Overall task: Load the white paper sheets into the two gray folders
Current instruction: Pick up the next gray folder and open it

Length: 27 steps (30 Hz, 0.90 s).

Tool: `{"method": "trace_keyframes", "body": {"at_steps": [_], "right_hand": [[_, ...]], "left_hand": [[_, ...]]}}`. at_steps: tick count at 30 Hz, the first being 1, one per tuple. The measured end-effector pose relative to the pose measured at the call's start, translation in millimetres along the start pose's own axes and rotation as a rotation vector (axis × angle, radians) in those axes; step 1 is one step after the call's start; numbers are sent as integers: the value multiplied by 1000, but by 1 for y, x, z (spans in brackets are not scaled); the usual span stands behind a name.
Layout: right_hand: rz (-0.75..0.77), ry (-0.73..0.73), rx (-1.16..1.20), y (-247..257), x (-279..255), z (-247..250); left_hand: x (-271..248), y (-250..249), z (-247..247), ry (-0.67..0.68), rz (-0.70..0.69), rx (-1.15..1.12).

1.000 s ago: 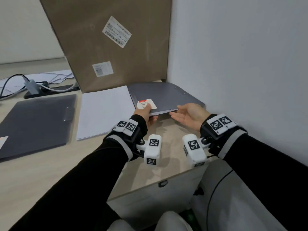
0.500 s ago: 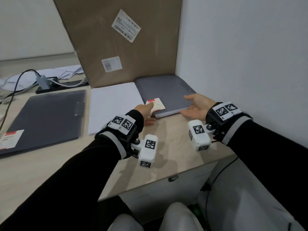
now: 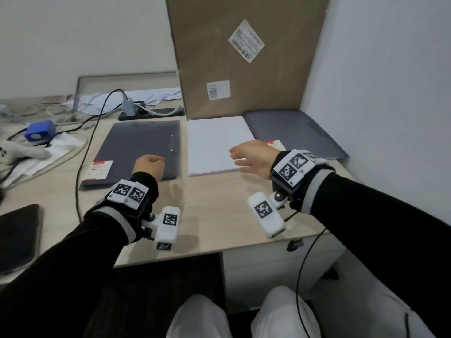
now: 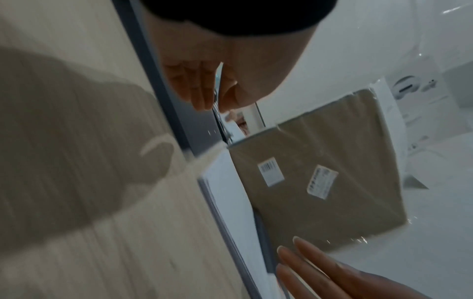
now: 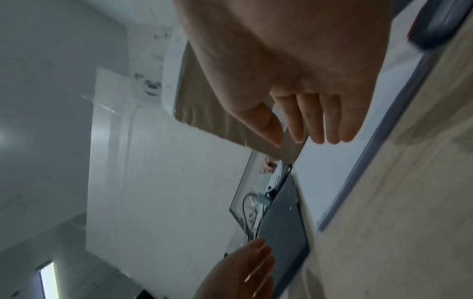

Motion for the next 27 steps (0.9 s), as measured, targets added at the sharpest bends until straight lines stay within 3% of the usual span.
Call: {"method": "trace_keyframes", "body": {"at_steps": [6,12,19,21,23,27], "right_hand": [[-36,105,-63,16,29,-103],[-34,71,-218,20,53,-150],[-74,-14,-9,18,74,-155],[-73,-24,111,19,75,-150],[-81,8,239,23,74,-151],[15,-12,208,37,69,-154]], "left_hand": [[29,39,64,-67,43,312],[56,73,93,-140,167,501],[72,94,117,-263,396,279],[77,97,121,-212,415,194],[83,95,115,-70,415,131],[81,84,110,47,390,55]]}}
Point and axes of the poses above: each hand's wrist, its own x-axis towards the middle knuckle, its own z-axis out of the back of the hand, y = z × x, the point moved 9 cm from there along x, towards the middle knuckle, and after that the axes turned 1 degree about -x, right-handed, at the moved point
